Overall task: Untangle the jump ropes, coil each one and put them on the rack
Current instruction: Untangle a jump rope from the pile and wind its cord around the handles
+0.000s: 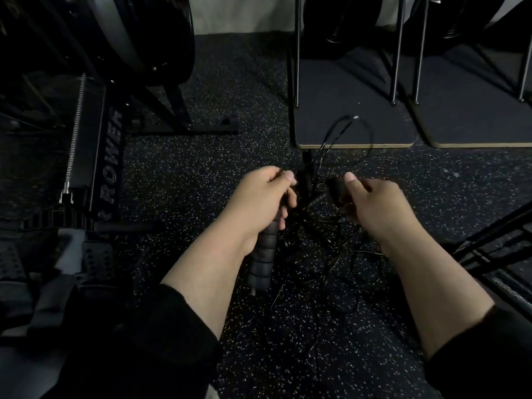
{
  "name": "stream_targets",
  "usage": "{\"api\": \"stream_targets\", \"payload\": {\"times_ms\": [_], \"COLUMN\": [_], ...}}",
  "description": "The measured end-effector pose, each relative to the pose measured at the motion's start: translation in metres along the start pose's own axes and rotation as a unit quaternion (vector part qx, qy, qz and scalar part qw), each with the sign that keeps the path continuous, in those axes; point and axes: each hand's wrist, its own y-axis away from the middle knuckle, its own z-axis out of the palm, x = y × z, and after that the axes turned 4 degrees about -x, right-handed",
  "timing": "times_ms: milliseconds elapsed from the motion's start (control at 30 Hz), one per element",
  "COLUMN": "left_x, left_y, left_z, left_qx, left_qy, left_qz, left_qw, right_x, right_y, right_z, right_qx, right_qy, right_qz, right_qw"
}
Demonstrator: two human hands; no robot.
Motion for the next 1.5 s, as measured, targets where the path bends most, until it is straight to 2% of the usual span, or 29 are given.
{"api": "stream_targets", "payload": {"times_ms": [67, 167, 233, 367, 400, 467, 533, 567, 667, 733, 800, 900, 933, 1000, 1200, 1433, 1500], "left_x": [0.004, 0.009, 0.011, 0.013, 0.013, 0.014, 0.015, 0.015, 0.007, 0.001, 0.008, 0.031, 0.040, 0.052, 0.053, 0.047, 0.047], "left_y": [0.000, 0.000, 0.001, 0.001, 0.001, -0.001, -0.003, -0.005, -0.010, -0.010, -0.007, -0.006, -0.004, 0.000, 0.006, 0.008, 0.009], "left_z": [0.000, 0.002, 0.003, -0.002, -0.004, -0.008, -0.015, -0.018, -0.026, -0.027, -0.029, -0.040, -0.043, -0.047, -0.038, -0.026, -0.017], "left_qx": [0.012, 0.010, 0.007, -0.002, 0.000, 0.018, 0.045, 0.062, 0.143, 0.172, 0.179, 0.209, 0.210, 0.193, 0.138, 0.080, 0.052], "left_qy": [0.109, 0.215, 0.266, 0.377, 0.395, 0.409, 0.420, 0.410, 0.275, 0.224, 0.255, 0.230, 0.227, 0.229, 0.240, 0.285, 0.297], "left_qz": [-0.039, -0.076, -0.087, -0.104, -0.102, -0.085, -0.061, -0.054, -0.099, -0.132, -0.105, 0.027, 0.067, 0.093, 0.020, -0.066, -0.082], "left_qw": [0.993, 0.974, 0.960, 0.920, 0.913, 0.908, 0.904, 0.908, 0.946, 0.950, 0.944, 0.950, 0.949, 0.950, 0.961, 0.953, 0.950], "right_x": [-0.003, -0.008, -0.005, 0.003, 0.005, 0.012, 0.020, 0.023, 0.013, -0.003, -0.022, -0.043, -0.047, -0.050, -0.056, -0.065, -0.066], "right_y": [0.004, 0.012, 0.015, 0.015, 0.015, 0.014, 0.014, 0.014, 0.013, 0.011, 0.015, 0.026, 0.028, 0.029, 0.031, 0.034, 0.037], "right_z": [-0.001, 0.011, 0.026, 0.039, 0.039, 0.039, 0.041, 0.042, 0.034, 0.019, 0.006, -0.010, -0.014, -0.023, -0.039, -0.051, -0.049], "right_qx": [-0.045, -0.196, -0.273, -0.349, -0.371, -0.391, -0.359, -0.322, -0.136, -0.042, -0.042, -0.025, -0.018, -0.016, -0.063, -0.137, -0.163], "right_qy": [0.031, -0.026, -0.074, -0.235, -0.237, -0.142, -0.011, 0.015, -0.072, -0.144, -0.221, -0.333, -0.337, -0.319, -0.307, -0.297, -0.256], "right_qz": [-0.042, -0.129, -0.139, -0.113, -0.119, -0.139, -0.135, -0.120, -0.060, -0.032, -0.052, -0.122, -0.134, -0.127, -0.138, -0.097, -0.103], "right_qw": [0.998, 0.972, 0.949, 0.900, 0.890, 0.899, 0.924, 0.939, 0.986, 0.988, 0.973, 0.935, 0.932, 0.939, 0.940, 0.940, 0.947]}}
